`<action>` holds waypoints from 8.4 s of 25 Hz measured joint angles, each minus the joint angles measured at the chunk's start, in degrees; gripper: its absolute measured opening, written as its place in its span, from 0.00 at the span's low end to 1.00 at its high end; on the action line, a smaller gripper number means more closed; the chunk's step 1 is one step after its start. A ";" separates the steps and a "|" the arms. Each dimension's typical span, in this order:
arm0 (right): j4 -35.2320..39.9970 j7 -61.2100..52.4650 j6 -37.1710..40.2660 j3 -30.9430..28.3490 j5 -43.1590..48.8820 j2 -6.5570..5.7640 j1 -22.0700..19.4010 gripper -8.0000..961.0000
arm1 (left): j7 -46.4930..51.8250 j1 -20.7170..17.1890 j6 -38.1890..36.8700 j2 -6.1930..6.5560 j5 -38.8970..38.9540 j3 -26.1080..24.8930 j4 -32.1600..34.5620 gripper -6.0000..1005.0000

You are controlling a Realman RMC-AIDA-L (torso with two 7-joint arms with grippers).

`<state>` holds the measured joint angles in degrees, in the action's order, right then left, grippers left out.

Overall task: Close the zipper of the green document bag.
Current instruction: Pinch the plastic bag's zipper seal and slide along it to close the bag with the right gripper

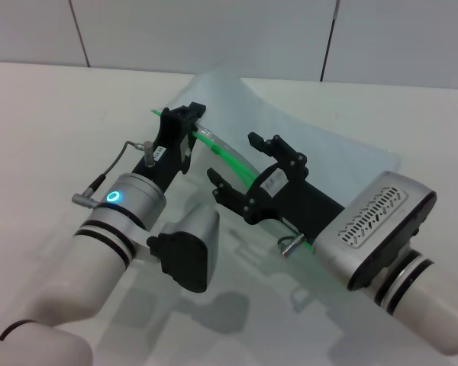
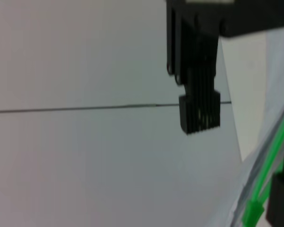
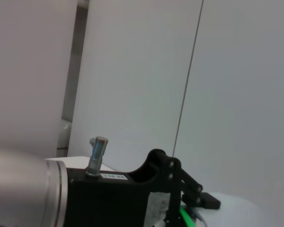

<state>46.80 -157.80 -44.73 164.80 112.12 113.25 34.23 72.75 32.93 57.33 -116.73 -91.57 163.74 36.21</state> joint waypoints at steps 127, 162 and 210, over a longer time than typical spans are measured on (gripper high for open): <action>-4.90 4.32 -5.24 -0.01 -0.14 2.41 -1.69 0.08 | 1.16 -2.90 4.38 0.28 -10.53 0.09 2.29 0.10; -7.15 4.27 -5.79 -0.10 -0.50 2.41 -4.00 0.08 | 2.85 -2.97 5.68 0.37 -10.55 0.09 2.29 0.11; -11.16 4.25 -6.13 -3.42 -0.67 2.41 -7.89 0.08 | 2.92 -2.97 5.68 0.43 -10.56 0.09 2.02 0.13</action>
<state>35.65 -153.54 -50.86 161.38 111.44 115.66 26.35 75.67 29.97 63.02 -116.30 -102.13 163.83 38.23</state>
